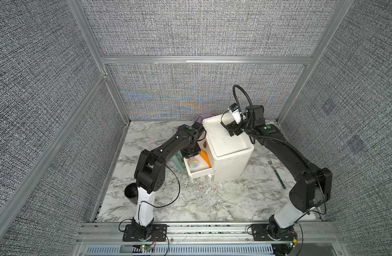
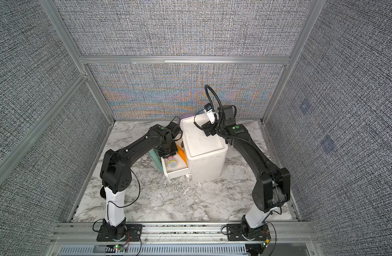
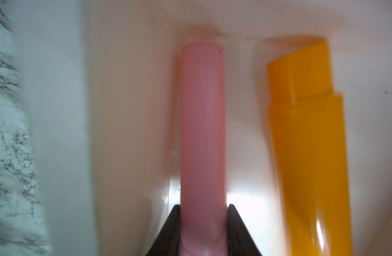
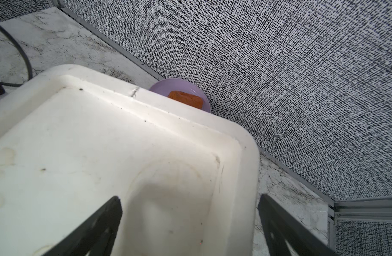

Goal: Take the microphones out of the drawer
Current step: Pick up the microphone from the drawer.

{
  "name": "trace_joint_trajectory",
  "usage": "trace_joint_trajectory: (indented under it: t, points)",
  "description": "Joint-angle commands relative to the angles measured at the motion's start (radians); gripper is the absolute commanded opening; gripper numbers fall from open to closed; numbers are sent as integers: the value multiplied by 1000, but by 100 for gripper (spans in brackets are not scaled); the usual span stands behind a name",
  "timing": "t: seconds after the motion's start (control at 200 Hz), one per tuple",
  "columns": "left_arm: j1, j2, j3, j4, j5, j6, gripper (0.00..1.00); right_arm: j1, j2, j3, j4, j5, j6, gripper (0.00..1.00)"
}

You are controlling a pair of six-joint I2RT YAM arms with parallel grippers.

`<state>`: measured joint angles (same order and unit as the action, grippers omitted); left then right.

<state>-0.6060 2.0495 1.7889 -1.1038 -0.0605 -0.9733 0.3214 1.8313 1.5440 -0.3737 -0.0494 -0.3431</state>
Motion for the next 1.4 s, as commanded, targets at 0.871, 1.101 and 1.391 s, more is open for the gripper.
trace_joint_trajectory:
  t: [0.871, 1.101, 1.391]
  points:
    - [62, -238, 70, -93, -54, 97, 0, -5, 16, -18, -263, 21, 12, 98]
    - [175, -369, -88, -36, -2, 122, 0, -5, 20, -19, -263, 21, 13, 98]
    - [232, -466, -250, -18, -86, 197, 0, -2, 23, -17, -264, 23, 13, 98]
